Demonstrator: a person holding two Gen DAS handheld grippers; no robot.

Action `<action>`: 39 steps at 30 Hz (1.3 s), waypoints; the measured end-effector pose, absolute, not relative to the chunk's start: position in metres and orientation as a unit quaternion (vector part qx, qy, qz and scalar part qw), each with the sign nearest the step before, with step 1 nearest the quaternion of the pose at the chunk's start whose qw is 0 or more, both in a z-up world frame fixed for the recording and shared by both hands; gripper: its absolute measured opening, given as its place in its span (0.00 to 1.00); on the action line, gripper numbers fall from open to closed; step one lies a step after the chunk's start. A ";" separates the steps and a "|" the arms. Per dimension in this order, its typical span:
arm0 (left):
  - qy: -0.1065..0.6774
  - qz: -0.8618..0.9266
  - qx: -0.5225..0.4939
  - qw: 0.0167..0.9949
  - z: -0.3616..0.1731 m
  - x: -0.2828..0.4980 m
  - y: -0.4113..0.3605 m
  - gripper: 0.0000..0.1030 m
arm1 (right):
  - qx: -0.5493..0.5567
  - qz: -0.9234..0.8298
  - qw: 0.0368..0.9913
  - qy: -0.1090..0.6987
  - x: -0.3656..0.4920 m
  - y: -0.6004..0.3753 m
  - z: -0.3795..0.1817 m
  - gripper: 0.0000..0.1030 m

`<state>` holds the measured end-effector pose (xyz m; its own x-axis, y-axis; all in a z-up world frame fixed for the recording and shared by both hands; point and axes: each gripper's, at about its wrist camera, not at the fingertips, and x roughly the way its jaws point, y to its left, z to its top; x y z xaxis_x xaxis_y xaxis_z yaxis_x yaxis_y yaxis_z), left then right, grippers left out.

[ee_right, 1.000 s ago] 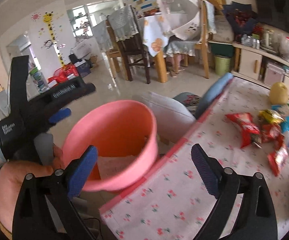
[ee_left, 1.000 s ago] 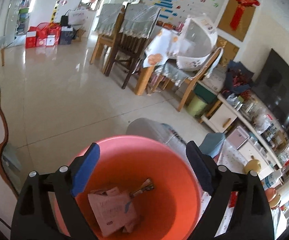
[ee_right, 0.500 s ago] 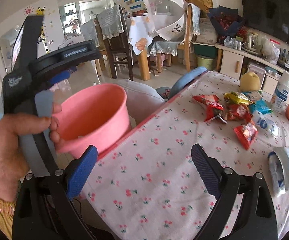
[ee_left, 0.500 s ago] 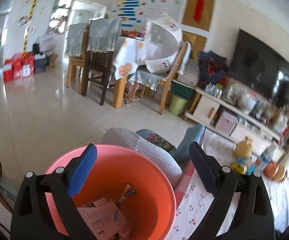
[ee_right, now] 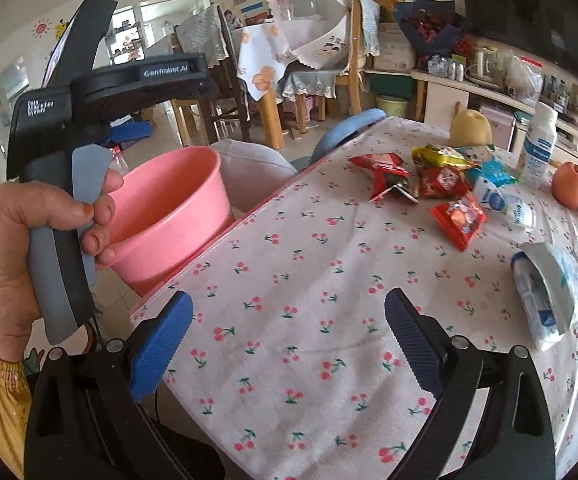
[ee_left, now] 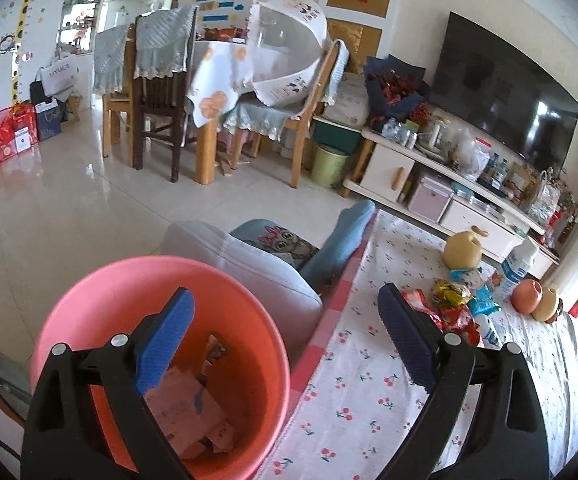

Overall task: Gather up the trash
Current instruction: 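Move both tools back toward the remaining snack packets on the table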

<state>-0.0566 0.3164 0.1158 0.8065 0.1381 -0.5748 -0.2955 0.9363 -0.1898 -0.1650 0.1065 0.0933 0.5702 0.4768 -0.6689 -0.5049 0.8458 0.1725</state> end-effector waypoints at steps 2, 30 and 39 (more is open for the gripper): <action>0.291 0.107 -0.126 0.942 0.115 -0.054 0.309 0.91 | -0.015 0.274 0.888 0.370 -0.165 0.102 0.095 0.93; 0.296 0.053 -0.046 0.953 0.106 -0.027 0.215 0.91 | 0.045 0.223 0.905 0.359 -0.150 0.003 0.108 0.93; 0.336 0.026 -0.106 0.935 0.084 0.008 0.200 0.91 | 0.066 0.202 0.907 0.362 -0.121 -0.034 0.113 0.93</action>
<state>0.0081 0.1999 0.0835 0.7727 -0.0234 -0.6343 -0.1194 0.9761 -0.1815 -0.1210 -0.0336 0.1125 0.6559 0.4151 -0.6305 -0.3190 0.9094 0.2668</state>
